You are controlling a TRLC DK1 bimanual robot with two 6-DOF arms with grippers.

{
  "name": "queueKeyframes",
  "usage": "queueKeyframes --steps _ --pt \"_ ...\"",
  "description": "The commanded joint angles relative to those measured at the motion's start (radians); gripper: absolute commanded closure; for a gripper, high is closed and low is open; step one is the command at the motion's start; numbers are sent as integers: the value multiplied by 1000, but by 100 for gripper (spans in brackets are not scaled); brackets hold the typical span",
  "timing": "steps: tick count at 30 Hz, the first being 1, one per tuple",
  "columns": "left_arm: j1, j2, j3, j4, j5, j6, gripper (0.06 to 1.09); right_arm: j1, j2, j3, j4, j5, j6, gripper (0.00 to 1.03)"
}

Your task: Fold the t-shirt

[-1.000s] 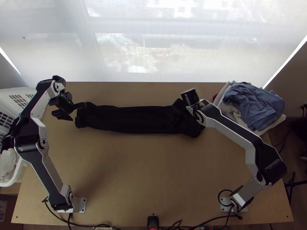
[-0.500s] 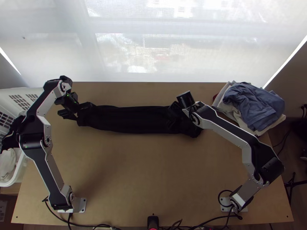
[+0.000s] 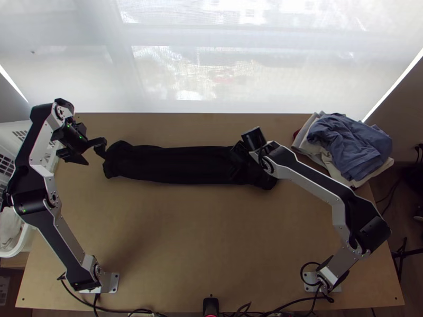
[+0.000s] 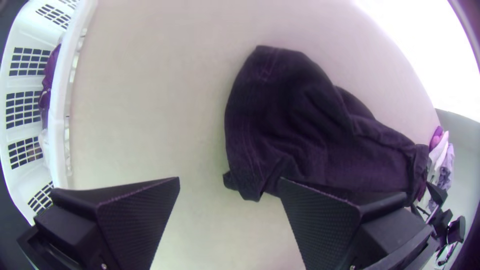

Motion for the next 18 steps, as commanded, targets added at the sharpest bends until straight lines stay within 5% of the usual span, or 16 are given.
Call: queueKeyframes --steps 1,18 --pt "-11 28 42 122 4 -55 13 21 0 5 1 2 10 5" --pt "-91 133 -7 162 -2 -101 13 65 -26 4 -2 5 31 5"
